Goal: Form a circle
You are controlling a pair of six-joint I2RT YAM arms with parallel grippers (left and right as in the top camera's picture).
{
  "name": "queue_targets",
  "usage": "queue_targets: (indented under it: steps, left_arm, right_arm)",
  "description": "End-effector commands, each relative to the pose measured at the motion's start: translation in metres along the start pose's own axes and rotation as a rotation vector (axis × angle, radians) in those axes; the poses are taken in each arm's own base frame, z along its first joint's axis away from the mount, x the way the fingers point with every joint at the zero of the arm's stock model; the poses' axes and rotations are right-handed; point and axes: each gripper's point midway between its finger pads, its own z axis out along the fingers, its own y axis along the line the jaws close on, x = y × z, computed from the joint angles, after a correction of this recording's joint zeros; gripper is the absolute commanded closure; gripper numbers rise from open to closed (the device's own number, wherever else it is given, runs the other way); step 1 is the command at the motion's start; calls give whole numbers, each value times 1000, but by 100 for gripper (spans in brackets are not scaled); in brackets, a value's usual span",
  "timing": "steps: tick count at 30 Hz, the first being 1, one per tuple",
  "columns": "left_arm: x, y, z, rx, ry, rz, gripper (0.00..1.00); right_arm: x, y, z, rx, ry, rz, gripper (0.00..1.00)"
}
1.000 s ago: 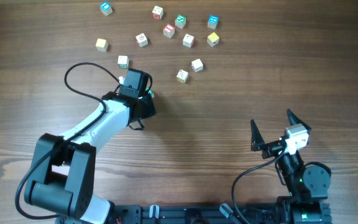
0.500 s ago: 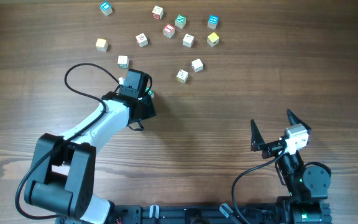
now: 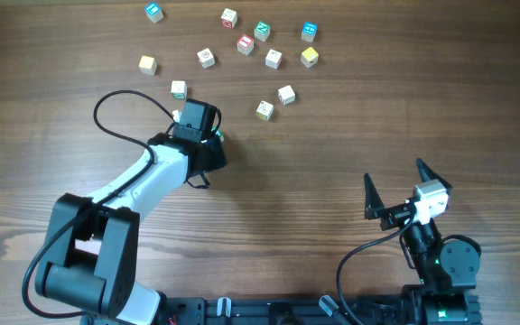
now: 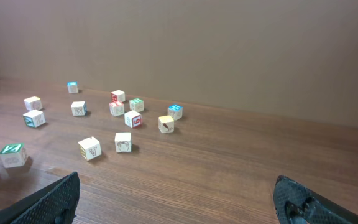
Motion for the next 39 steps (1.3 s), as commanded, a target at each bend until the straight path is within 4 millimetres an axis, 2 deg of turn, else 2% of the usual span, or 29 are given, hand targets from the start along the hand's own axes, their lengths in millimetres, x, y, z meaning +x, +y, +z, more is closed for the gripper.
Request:
queue_targets:
  steps: [1, 10, 13, 20, 31, 32, 33, 34, 37, 39]
  left_arm:
    - [6, 3, 3, -13, 18, 8, 62]
    - [10, -2, 3, 18, 39, 8, 62]
    - [9, -3, 3, 20, 34, 7, 54]
    - [11, -2, 3, 16, 43, 7, 65]
    - [14, -3, 3, 28, 57, 7, 64]
    - [13, -4, 3, 29, 57, 8, 62]
    - [13, -4, 3, 30, 55, 7, 56]
    - [12, -4, 3, 31, 53, 7, 40]
    - [8, -6, 2, 40, 37, 6, 27]
    - [-5, -10, -6, 48, -2, 3, 18]
  right_arm:
    - [-3, 0, 0, 0, -12, 0, 0]
    - [-3, 0, 0, 0, -12, 0, 0]
    - [-3, 0, 0, 0, -12, 0, 0]
    - [-3, 0, 0, 0, -12, 0, 0]
    - [-3, 0, 0, 0, -12, 0, 0]
    - [-3, 0, 0, 0, -12, 0, 0]
    - [-3, 0, 0, 0, -12, 1, 0]
    - [-3, 0, 0, 0, -12, 0, 0]
    - [-3, 0, 0, 0, -12, 1, 0]
    - [-3, 0, 0, 0, -12, 0, 0]
